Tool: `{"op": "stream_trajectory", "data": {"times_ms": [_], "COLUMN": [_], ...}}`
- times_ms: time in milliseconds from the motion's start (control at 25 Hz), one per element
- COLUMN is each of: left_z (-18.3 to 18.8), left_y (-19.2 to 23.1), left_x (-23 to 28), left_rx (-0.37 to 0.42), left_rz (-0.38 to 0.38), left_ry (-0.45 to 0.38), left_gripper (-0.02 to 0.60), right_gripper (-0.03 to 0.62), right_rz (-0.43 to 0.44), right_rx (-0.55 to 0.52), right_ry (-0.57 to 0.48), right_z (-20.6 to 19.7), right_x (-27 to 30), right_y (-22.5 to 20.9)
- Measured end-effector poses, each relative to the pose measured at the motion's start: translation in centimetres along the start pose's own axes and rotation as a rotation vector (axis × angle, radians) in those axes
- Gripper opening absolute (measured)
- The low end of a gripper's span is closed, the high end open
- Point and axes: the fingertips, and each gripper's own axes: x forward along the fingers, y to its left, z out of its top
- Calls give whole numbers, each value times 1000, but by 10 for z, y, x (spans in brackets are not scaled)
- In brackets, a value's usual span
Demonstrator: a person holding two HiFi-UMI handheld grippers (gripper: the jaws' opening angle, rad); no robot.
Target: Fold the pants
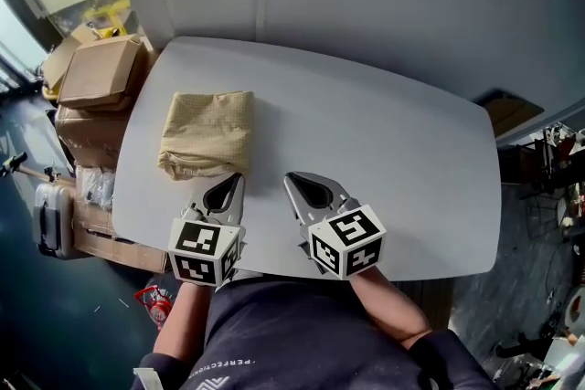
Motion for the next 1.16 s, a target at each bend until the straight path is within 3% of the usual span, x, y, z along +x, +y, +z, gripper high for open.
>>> {"op": "stream_trajectory", "data": {"times_ms": [440,680,1160], "left_z": [-20,-13,-2], "left_y": [0,5,13], "left_x": [-8,-12,-7], "left_rx": [-11,0,6], "left_rz": [32,48,47], "left_ry": [37,19,-2], "left_gripper": [-8,-8,-6], "right_gripper": [0,0,0], "right_rz": [-1,41,34], "right_rx": [66,169,144], "right_ry": [-11,-28,-21], "right_z": [-15,-7,-3], "right_x": [-16,-15,-10], "right_y": [0,-4,-2]}}
